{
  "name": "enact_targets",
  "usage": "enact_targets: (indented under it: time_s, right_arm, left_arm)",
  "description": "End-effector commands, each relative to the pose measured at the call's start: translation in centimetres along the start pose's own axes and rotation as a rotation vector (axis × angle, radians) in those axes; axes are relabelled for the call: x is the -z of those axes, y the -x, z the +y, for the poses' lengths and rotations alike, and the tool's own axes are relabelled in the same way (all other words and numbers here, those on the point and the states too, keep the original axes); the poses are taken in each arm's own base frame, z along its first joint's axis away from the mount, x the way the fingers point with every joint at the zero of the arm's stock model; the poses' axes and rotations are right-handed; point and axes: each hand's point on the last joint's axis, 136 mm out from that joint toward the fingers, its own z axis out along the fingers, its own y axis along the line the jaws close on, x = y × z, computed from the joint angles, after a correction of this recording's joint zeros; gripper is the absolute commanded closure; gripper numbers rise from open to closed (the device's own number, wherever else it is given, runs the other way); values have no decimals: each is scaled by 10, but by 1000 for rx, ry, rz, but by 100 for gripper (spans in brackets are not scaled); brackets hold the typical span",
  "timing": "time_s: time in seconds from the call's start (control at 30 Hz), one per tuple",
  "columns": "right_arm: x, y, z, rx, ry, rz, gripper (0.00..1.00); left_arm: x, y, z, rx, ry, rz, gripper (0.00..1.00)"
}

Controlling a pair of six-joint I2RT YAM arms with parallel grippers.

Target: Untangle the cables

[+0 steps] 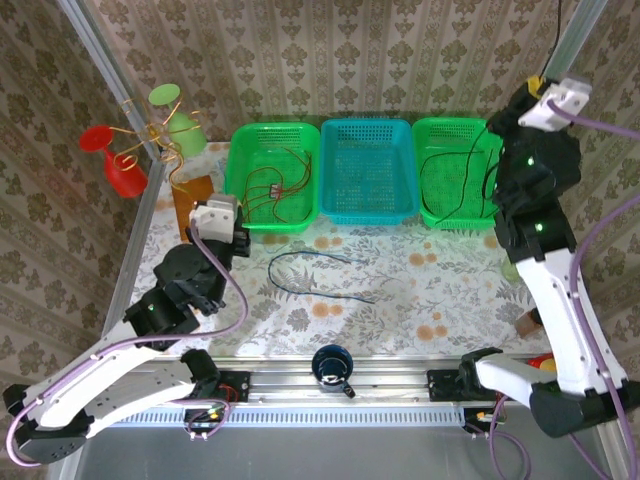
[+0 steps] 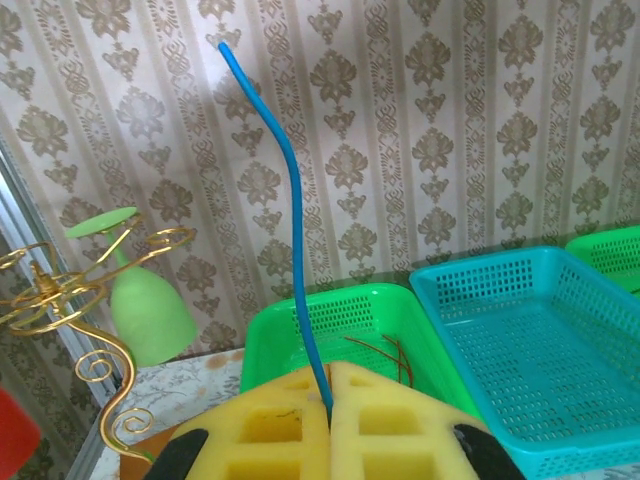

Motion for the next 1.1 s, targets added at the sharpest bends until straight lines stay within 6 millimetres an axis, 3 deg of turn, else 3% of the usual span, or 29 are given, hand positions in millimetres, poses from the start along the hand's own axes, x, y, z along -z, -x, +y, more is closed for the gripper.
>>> enact_targets:
  time_s: [0.0, 0.1, 0.23, 0.33, 0.4, 0.53, 0.7, 0.9, 1.07]
  right_arm:
    - [-21, 34, 18, 35, 48, -124, 100]
    - [-49, 30, 30, 114, 40, -163, 100]
    - [-94, -18, 32, 203, -2, -129, 100]
    - [-114, -75, 20, 214, -44, -25, 100]
    - [-118, -124, 11, 224, -61, 64, 100]
    - [-107, -220, -11, 252, -110, 255, 100]
    - [-73, -331, -43, 276, -202, 582, 100]
    - [-50, -430, -66, 309, -204, 917, 100]
    - [-31, -487, -74, 209, -180, 1205, 100]
  left_arm:
    - [-3, 19, -7, 86, -26, -41, 100]
    - [-10, 20, -15, 95, -33, -39, 100]
    - [-19, 20, -25, 74, -37, -25, 100]
    - [-24, 22, -30, 63, -41, -15, 100]
    - [-26, 22, -32, 59, -43, -7, 100]
    - [-32, 18, -39, 52, -45, 17, 100]
    - [-42, 20, -54, 47, -72, 24, 100]
    - [-61, 46, -78, -2, -121, -16, 100]
    - [-74, 63, -102, 1, -188, -36, 100]
